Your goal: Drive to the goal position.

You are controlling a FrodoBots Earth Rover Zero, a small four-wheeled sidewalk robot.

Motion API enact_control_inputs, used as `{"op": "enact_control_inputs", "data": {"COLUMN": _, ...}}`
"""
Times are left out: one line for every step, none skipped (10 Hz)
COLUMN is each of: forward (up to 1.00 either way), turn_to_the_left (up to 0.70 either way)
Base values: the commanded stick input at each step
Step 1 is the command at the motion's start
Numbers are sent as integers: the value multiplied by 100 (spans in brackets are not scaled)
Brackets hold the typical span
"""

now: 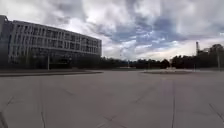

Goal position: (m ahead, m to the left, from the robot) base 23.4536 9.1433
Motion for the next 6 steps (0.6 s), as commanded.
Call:
{"op": "enact_control_inputs", "data": {"forward": 100, "turn_to_the_left": 2}}
{"op": "enact_control_inputs", "data": {"forward": 100, "turn_to_the_left": -28}}
{"op": "enact_control_inputs", "data": {"forward": 100, "turn_to_the_left": -40}}
{"op": "enact_control_inputs", "data": {"forward": 100, "turn_to_the_left": -38}}
{"op": "enact_control_inputs", "data": {"forward": 100, "turn_to_the_left": -6}}
{"op": "enact_control_inputs", "data": {"forward": 100, "turn_to_the_left": 1}}
